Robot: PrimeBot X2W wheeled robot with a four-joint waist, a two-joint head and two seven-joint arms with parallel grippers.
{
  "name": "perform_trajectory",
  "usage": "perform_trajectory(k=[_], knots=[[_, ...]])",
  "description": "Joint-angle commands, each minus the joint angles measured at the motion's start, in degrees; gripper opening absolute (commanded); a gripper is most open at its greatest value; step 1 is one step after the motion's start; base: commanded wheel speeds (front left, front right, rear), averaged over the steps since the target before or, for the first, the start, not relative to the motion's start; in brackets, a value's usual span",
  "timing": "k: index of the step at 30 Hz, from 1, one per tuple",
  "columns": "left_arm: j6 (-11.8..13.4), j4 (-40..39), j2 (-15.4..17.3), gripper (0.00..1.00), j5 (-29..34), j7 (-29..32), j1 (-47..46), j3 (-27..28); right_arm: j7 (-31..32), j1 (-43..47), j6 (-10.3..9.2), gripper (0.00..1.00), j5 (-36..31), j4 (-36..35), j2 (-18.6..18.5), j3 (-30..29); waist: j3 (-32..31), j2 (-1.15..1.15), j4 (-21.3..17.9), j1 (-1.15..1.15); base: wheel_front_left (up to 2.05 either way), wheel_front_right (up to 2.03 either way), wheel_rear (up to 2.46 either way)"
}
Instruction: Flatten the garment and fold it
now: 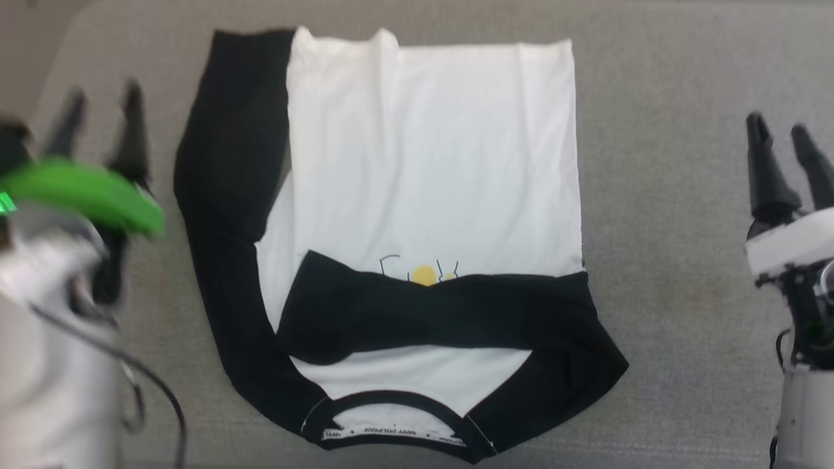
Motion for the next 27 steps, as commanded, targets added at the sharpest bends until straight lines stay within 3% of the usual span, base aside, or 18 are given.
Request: perform_trajectory(k=[1, 12, 20, 27], knots=[[-0.42, 1.28, 1.52, 1.00, -0.62, 1.89, -4.04, -0.26, 0.30, -1.13, -0.08, 1.00, 0.24, -0.83, 0.13, -0.15, 7.55, 0.00, -1.15, 0.00, 0.00, 0.00, 0.00], [-0.67, 9.60, 12.17, 1.00, -0.83, 21.82, -31.40, -3.18, 0.50, -4.85, -0.08, 1.00, 2.31, -5.75, 0.15, 1.48, 23.00, 0.00, -6.53, 0.00, 0.00, 0.00, 0.00], [0.35, 15.12, 15.46, 1.00, 0.42, 33.08, -39.34, -5.93, 0.15, -3.91, -0.08, 1.00, 2.81, -9.55, 0.15, 0.95, 27.44, 0.00, -8.09, 0.00, 0.00, 0.00, 0.00], [0.91, 20.27, 18.44, 1.00, 2.17, 39.10, -41.83, -7.84, 0.45, -1.91, -0.08, 1.00, 3.35, -12.17, 0.16, 0.12, 29.43, 0.00, -8.37, 0.00, 0.00, 0.00, 0.00]])
